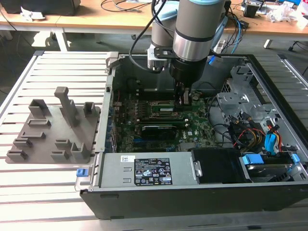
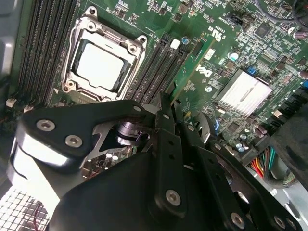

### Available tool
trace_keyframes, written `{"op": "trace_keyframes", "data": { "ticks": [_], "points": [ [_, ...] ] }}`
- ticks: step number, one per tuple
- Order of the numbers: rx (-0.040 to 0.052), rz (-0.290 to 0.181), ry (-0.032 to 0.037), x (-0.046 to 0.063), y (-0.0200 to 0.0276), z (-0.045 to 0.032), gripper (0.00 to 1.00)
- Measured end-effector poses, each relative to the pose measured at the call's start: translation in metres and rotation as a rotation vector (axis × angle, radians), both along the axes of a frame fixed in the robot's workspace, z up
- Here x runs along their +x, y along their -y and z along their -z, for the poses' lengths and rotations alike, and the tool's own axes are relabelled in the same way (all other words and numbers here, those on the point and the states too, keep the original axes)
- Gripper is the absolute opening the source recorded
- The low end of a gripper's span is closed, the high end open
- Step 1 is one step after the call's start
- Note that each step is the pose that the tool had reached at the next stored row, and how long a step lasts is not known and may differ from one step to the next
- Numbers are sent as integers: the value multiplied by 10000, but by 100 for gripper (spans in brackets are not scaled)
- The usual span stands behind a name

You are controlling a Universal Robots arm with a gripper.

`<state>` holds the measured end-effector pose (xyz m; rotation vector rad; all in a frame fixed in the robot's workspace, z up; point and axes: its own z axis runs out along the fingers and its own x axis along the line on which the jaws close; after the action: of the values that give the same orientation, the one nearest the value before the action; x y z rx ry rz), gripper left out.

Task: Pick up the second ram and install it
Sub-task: 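Insert the second ram into the second slot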

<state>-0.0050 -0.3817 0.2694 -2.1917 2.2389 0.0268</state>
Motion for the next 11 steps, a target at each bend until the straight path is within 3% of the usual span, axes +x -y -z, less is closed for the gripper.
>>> {"op": "trace_keyframes", "data": {
  "ticks": [3, 11],
  "points": [
    [0, 0, 1, -1, 0, 86, 14],
    [0, 0, 1, -1, 0, 177, 14]
  ]
}}
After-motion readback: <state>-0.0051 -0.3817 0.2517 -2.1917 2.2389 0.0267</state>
